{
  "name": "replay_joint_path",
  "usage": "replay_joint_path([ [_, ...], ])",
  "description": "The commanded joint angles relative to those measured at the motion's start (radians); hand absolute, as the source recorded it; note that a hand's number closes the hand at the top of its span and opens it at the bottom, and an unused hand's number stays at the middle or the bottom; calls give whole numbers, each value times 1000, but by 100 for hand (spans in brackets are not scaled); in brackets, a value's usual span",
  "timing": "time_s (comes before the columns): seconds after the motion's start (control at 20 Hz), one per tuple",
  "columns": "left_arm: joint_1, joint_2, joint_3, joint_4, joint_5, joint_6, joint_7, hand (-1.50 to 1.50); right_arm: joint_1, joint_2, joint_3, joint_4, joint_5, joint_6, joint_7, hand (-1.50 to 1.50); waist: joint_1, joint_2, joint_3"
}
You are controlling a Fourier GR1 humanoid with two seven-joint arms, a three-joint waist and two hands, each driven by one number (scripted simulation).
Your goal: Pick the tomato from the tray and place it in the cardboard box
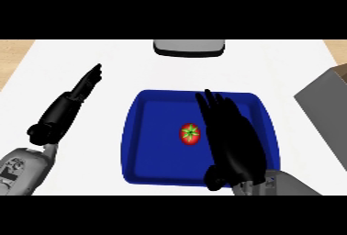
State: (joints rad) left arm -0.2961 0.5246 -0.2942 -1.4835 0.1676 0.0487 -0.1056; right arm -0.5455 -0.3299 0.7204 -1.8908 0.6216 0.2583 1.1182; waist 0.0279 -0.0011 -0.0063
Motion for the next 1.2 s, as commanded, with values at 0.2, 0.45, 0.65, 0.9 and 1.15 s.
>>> replay_joint_path([
  [0.2, 6, 3, 19, -9, -7, -3, 11, 0, -153, 287, 24, 254, 7, 140, 308, -150, -4, -3, 3],
  [0.45, 69, -2, 24, -43, -6, -7, -1, 0, -145, 323, -27, 336, 17, 142, 278, -150, -14, -5, 5],
  [0.65, 45, -8, 36, 19, -18, -22, -41, 0, -174, 327, 10, 396, 40, 152, 306, -150, -20, -2, 4],
  [0.9, -1, -24, 50, 0, -17, -18, 34, 0, -150, 328, 48, 437, 85, 69, 282, -150, -23, -2, 5],
  [1.15, 22, -43, 37, -24, -67, 12, 21, 0, -147, 329, 36, 486, 85, 76, 264, -150, -24, -2, 6],
])
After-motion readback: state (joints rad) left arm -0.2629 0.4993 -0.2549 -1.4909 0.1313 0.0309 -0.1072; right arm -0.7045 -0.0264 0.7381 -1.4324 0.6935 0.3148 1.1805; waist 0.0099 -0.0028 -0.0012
